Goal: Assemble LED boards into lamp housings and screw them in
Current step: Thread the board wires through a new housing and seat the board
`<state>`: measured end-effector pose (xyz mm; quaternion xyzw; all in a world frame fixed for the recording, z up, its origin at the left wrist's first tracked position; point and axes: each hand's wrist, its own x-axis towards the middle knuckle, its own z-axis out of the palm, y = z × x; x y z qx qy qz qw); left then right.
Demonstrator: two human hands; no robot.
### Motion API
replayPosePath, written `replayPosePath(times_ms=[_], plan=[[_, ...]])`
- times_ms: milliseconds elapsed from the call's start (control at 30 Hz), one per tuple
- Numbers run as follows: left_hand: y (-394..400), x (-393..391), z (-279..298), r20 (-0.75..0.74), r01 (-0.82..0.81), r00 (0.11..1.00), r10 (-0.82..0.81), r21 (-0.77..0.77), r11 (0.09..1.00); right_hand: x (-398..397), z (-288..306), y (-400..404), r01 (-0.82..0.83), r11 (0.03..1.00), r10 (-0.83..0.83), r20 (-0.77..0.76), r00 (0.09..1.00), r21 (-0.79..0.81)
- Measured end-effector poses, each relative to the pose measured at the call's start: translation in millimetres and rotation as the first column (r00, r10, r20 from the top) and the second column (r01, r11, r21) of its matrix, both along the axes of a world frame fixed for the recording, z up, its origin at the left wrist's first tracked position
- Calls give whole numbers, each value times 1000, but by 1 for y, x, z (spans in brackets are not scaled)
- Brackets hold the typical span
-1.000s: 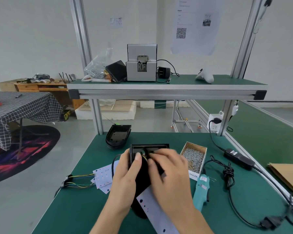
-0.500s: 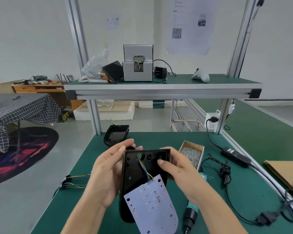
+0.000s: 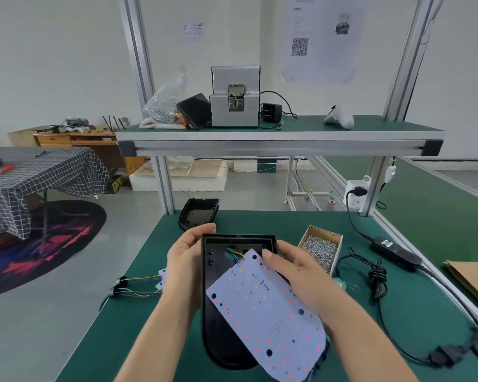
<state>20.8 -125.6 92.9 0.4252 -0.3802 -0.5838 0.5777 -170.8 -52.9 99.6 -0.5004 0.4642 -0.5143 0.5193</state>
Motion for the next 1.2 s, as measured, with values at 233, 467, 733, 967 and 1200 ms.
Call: replayPosePath(times_ms=[233, 467, 733, 967, 1200], plan=[[28, 6, -14, -149, 287, 946, -287, -24, 958, -3, -7, 2, 185, 977, -192, 66, 979, 102], [57, 8, -37, 93, 371, 921, -377, 77, 925, 10, -6, 4, 265, 964, -267, 104, 958, 33], [45, 2, -25, -236, 588, 787, -570, 10, 808, 18, 0, -6, 460, 833, -522, -160, 838, -308], [39, -1, -32, -253, 486, 850, -462, 38, 873, 17, -6, -4, 151, 548, -800, -463, 381, -822], [39, 1, -26, -191, 536, 836, -515, 83, 840, 15, -6, -8, -118, 740, -637, -746, 193, -662]])
